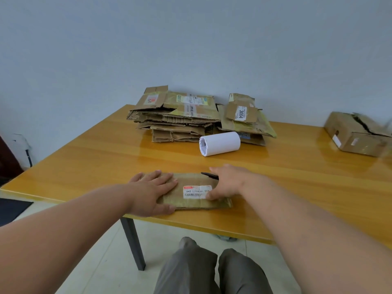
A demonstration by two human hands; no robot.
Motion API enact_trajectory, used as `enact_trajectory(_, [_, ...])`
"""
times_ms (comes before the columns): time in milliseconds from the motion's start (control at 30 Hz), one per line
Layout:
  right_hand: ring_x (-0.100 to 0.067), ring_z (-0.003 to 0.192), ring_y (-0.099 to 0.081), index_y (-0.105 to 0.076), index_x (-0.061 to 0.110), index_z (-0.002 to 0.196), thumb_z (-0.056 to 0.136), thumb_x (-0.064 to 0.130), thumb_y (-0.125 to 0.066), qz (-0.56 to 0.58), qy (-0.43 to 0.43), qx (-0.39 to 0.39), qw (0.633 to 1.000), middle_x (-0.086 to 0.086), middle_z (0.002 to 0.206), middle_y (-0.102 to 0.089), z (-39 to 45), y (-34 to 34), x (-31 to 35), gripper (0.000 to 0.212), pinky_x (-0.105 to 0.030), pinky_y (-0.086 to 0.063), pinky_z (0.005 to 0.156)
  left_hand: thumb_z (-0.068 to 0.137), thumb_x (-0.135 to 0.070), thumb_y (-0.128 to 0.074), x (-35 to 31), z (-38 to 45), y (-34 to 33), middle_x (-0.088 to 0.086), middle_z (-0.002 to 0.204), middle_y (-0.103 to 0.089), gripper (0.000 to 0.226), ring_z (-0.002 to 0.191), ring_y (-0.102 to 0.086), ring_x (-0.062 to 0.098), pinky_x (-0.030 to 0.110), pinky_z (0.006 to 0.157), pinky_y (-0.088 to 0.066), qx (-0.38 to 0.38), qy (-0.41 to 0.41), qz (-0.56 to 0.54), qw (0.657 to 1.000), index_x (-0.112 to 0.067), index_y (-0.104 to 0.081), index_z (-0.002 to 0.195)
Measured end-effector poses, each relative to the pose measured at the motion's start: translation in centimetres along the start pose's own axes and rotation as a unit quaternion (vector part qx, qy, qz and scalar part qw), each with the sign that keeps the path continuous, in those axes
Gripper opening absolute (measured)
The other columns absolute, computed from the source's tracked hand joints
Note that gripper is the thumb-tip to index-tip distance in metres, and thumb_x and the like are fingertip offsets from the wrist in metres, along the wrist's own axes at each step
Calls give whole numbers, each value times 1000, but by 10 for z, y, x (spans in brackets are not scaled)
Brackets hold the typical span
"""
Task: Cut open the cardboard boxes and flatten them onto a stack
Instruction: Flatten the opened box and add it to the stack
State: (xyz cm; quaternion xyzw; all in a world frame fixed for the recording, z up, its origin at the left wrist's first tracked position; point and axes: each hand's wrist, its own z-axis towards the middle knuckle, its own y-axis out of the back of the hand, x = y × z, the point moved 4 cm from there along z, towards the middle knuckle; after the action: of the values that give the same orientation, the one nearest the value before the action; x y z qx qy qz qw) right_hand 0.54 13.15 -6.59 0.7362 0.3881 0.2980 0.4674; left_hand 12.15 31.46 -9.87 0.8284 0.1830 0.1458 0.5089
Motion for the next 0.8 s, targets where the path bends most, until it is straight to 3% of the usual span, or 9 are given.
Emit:
enact_trajectory(67, [-28,125,-47,-36,32,147,70,64,-74,19,-26,26,999,-3,147,-38,-5,1,-9,92,-43,-46,100,88,-75,-34,-5,5,8,-18,162,13,82,150,10,21,51,119,0,-15,-4,24,1000,-46,7,153])
enact_trajectory(133, [-21,106,-55,-51,24,124,69,60,-78,71,-33,33,996,0,125,-54,-6,-3,-17,72,-37,-50,87,91,-66,-43,-14,8,17,-16,161,7,78,149,4,24,51,117,-4,-25,-13,50,998,-48,1,153])
enact_trajectory(267, [-20,93,-58,-55,16,103,74,37,-82,220,-80,34,972,-3,103,-59,-10,-11,-37,45,-32,-49,74,95,-54,-47,-29,12,30,-13,160,-5,70,146,-6,25,51,117,-10,-31,-29,50,998,-54,-4,151])
enact_trajectory(400, [-17,74,-49,-47,17,88,81,18,-77,314,-72,30,946,-2,86,-52,-19,-7,-42,30,-28,-37,57,96,-51,-45,-34,17,33,-13,160,-8,67,144,-14,25,51,116,-15,-40,-28,25,999,-56,-7,150])
enact_trajectory(500, [-16,70,-44,-44,19,84,83,13,-75,314,-25,26,949,-1,81,-49,-23,-1,-37,31,-27,-35,54,97,-50,-41,-33,16,39,-15,158,-16,55,143,-17,21,51,116,-13,-64,-12,-43,997,-57,-21,148])
enact_trajectory(600, [-15,77,-50,-50,20,93,80,12,-77,337,31,-24,941,2,86,-53,-25,11,-34,31,-27,-41,62,93,-57,-48,-25,13,46,-15,156,-21,55,145,-13,20,53,117,-11,-171,16,-112,979,-57,-28,144])
enact_trajectory(700, [-13,89,-54,-51,21,102,82,12,-75,368,79,-106,920,7,93,-54,-27,36,-30,33,-24,-44,67,80,-64,-63,-10,9,58,-14,157,-12,83,146,-9,26,61,114,-18,-342,104,-241,902,-57,-14,148])
enact_trajectory(733, [-11,90,-54,-51,21,105,84,13,-75,375,90,-128,914,9,93,-54,-27,44,-29,33,-21,-43,66,76,-63,-69,-4,8,61,-12,158,-10,95,145,-12,29,62,112,-22,-367,134,-329,860,-54,-9,150])
enact_trajectory(800, [-9,89,-56,-51,20,107,85,15,-74,386,106,-164,902,10,89,-53,-24,59,-28,33,-21,-42,69,71,-57,-78,5,15,64,0,158,-20,109,139,-33,34,62,107,-35,-325,150,-558,749,-48,-7,152])
